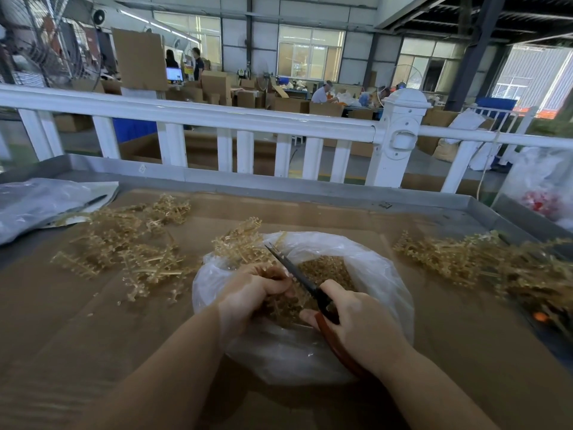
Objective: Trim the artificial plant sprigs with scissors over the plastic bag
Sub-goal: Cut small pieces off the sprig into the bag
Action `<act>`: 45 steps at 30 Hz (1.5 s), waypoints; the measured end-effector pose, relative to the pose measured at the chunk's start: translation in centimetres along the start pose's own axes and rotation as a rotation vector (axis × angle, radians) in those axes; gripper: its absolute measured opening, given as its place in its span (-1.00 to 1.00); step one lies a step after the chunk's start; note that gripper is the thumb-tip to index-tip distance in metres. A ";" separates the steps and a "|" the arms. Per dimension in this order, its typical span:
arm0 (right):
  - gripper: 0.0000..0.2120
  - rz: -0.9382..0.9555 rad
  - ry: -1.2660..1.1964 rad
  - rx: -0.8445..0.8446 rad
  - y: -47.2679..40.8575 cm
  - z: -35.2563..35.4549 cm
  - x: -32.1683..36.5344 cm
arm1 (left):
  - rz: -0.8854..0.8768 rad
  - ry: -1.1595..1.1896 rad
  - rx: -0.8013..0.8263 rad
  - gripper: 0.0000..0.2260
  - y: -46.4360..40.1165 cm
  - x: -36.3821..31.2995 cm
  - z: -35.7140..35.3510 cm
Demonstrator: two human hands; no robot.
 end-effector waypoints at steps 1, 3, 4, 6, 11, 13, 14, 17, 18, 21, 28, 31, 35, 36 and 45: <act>-0.68 0.000 -0.008 -0.004 0.0 0.0 0.0 | -0.005 -0.057 -0.010 -0.86 0.1 -0.1 0.0; -0.70 -0.004 -0.013 0.003 -0.1 0.0 0.1 | -0.007 -0.116 -0.028 -0.86 0.2 -0.2 -0.1; -0.70 -0.006 -0.015 0.007 -0.1 0.0 0.1 | -0.006 -0.122 -0.033 -0.86 0.2 -0.2 -0.1; -0.69 -0.011 -0.019 0.002 -0.2 -0.1 0.1 | -0.002 -0.118 -0.039 -0.85 0.2 -0.3 0.0; -0.67 -0.005 -0.039 0.006 -0.3 -0.1 0.1 | 0.002 -0.117 -0.032 -0.86 0.4 -0.3 -0.1; -0.68 -0.004 -0.037 0.015 -0.3 -0.1 0.1 | 0.008 -0.110 -0.025 -0.82 0.4 -0.3 -0.2; -0.69 -0.005 -0.035 0.022 -0.3 -0.1 0.2 | 0.012 -0.106 -0.024 -0.82 0.5 -0.3 -0.2; -0.72 -0.008 -0.023 0.039 -0.4 -0.2 0.2 | 0.010 -0.098 -0.043 -0.86 0.5 -0.4 -0.2; -0.73 -0.007 -0.018 0.039 -0.5 -0.2 0.2 | 0.004 -0.098 -0.048 -0.87 0.6 -0.4 -0.2; -0.70 -0.005 -0.019 0.037 -0.5 -0.2 0.1 | -0.009 -0.108 -0.052 -0.89 0.7 -0.5 -0.2; -0.68 -0.007 -0.021 -0.002 -0.4 -0.2 -0.2 | 0.002 -0.050 -0.030 -0.88 0.7 -0.3 -0.4; -0.71 -0.014 -0.031 -0.012 -0.3 -0.2 -0.1 | -0.017 -0.120 -0.028 -0.93 0.6 -0.5 -0.5; -0.71 -0.028 -0.033 -0.009 -0.4 -0.3 -0.3 | -0.032 -0.197 -0.014 -0.88 0.6 -0.6 -0.8; -0.70 -0.032 -0.037 -0.007 -0.4 -0.3 -0.3 | -0.028 -0.187 -0.014 -0.84 0.5 -0.5 -0.8; -0.75 -0.022 -0.038 0.009 -0.8 -0.5 -0.4 | -0.023 -0.145 0.011 -0.86 0.0 -0.2 -0.6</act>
Point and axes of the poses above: each hand's wrist, its own y-axis away from the middle knuckle, its own z-axis out of the back of the hand, x = y × z, the point moved 7 cm from there along -y, towards the middle knuckle, and after that the axes turned 8 degrees about z, right-handed, at the moved point
